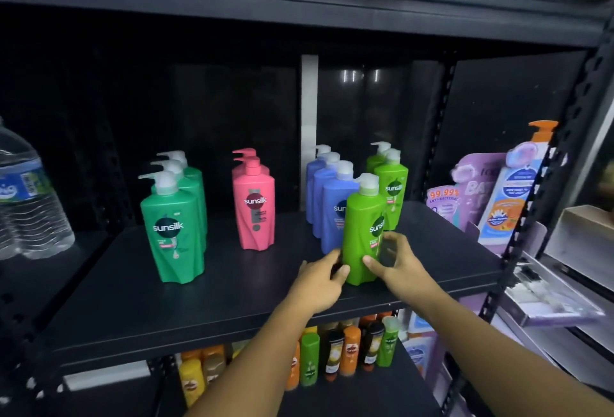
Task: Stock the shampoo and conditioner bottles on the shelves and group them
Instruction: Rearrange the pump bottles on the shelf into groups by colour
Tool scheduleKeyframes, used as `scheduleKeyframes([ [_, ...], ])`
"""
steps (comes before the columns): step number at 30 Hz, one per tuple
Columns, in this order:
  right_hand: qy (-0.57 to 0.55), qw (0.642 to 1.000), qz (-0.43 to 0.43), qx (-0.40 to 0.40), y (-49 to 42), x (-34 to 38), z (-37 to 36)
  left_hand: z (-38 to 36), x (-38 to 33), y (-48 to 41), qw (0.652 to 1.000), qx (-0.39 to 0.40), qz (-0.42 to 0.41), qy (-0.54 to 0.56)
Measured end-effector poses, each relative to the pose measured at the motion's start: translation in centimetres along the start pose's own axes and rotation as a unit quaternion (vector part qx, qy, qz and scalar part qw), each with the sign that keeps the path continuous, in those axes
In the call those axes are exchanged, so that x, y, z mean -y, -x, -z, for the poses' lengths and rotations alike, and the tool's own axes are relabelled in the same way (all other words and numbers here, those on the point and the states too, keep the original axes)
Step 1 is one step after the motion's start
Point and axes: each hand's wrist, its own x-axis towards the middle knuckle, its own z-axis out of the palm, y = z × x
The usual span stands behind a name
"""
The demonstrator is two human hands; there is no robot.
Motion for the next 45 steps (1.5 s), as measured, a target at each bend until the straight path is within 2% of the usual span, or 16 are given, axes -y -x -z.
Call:
scheduleKeyframes([
  [6, -0.036, 0.999, -0.007, -0.023, -1.2, -2.4, 4.0, -2.7, -3.4, -2.9, 0.999, 0.032, -0.003, 0.037],
  [13, 0.018, 0.999, -0.013, -0.032, -3.0, -5.3, 7.3, -5.8, -6.1, -6.5, 0.997, 0.052, 0.024, -0.048],
  [20, 0.023, 0.998, -0.002, -0.064, -6.5, -7.3, 8.4, -7.7, -5.7, -8.3, 0.988, 0.038, -0.006, -0.152],
  [23, 0.033, 0.998, 0.003, -0.059, -7.2, -7.4, 8.7, -7.8, -5.4, -8.5, 0.988, 0.030, 0.011, -0.151],
  [27, 0.044, 0.998, 0.013, -0.051, -8.2, -8.0, 9.0, -7.8, -5.1, -8.5, 0.994, -0.002, 0.032, -0.105],
  [33, 0.027, 0.998, 0.006, -0.054, -9.3, -9.2, 9.1, -7.6, -5.4, -9.4, 0.994, -0.046, 0.092, 0.031],
  [36, 0.038, 0.997, 0.015, -0.063, -9.2, -9.3, 8.9, -8.1, -7.6, -11.2, 0.976, -0.095, 0.120, 0.154],
  [41, 0.038, 0.997, 0.003, -0.068, -9.4, -9.7, 8.8, -9.3, -8.4, -16.2, 0.933, -0.154, 0.155, 0.286],
  [45, 0.027, 0.997, 0.004, -0.078, -9.7, -10.1, 8.8, -10.6, -5.3, -19.8, 0.919, -0.159, 0.137, 0.334],
])
